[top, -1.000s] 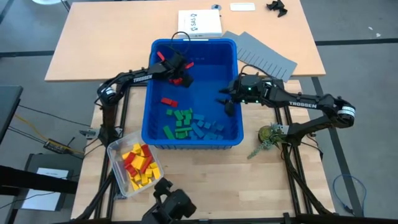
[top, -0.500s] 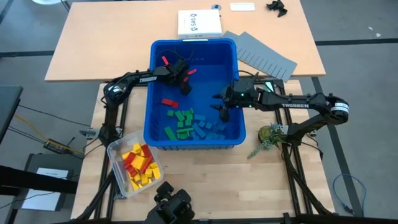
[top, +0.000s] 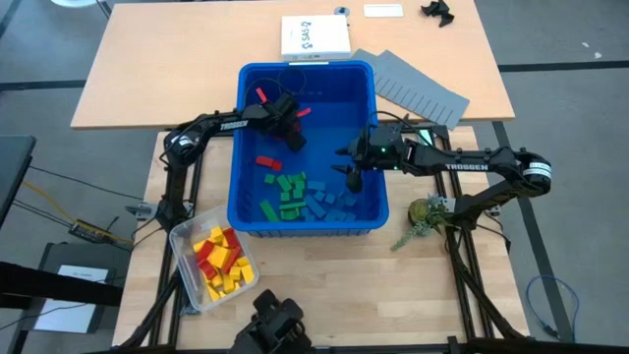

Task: Sort Items/Unsort Items

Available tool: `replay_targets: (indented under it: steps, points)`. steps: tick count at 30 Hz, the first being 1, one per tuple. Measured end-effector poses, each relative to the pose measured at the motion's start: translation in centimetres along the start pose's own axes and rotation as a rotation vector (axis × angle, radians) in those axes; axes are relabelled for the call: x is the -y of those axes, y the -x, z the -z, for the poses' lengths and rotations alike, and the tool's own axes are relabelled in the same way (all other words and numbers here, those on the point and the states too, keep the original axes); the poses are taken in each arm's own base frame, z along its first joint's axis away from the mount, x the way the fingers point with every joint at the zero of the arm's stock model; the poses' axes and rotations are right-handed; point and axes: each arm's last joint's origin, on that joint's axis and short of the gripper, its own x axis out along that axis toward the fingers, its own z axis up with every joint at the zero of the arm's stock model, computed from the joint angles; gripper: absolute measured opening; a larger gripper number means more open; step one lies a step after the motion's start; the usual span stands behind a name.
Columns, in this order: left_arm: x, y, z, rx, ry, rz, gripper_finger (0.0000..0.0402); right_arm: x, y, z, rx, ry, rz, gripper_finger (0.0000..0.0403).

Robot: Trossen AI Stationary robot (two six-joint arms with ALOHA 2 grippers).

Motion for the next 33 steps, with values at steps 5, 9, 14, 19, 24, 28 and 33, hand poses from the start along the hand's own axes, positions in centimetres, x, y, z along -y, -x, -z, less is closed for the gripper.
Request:
replay_targets:
  steps: [5,9,14,19,24,28,33]
  points:
    - [0.2,-1.1,0.4,-0.031,-0.022,0.027,0.0212,-0.3,0.0,0.0,0.0,0.004,-0.009,0.0229]
    - [0.5,-1.1,0.4,-0.026,-0.036,0.026,0.0148,-0.4,0.0,0.1,-0.008,0.005,-0.013,0.0229]
    - [0.8,0.1,-0.1,-0.001,-0.063,0.016,0.0137,-0.4,0.0,0.0,-0.006,0.005,-0.013,0.0229]
    - [1.6,3.5,-1.1,0.06,-0.089,0.019,0.0137,-0.4,0.0,0.0,-0.006,0.008,-0.013,0.0229]
    - [2.8,7.7,-1.5,0.109,-0.122,-0.011,0.0137,-0.4,0.0,0.0,-0.005,0.016,-0.013,0.0229]
    - [4.1,12.3,-1.6,0.168,-0.152,-0.007,0.0137,-0.4,0.0,0.0,-0.006,0.019,-0.013,0.0229]
    - [5.9,19.1,-0.4,0.242,-0.199,-0.014,0.0137,-0.4,0.0,0.2,-0.019,0.039,-0.014,0.0229]
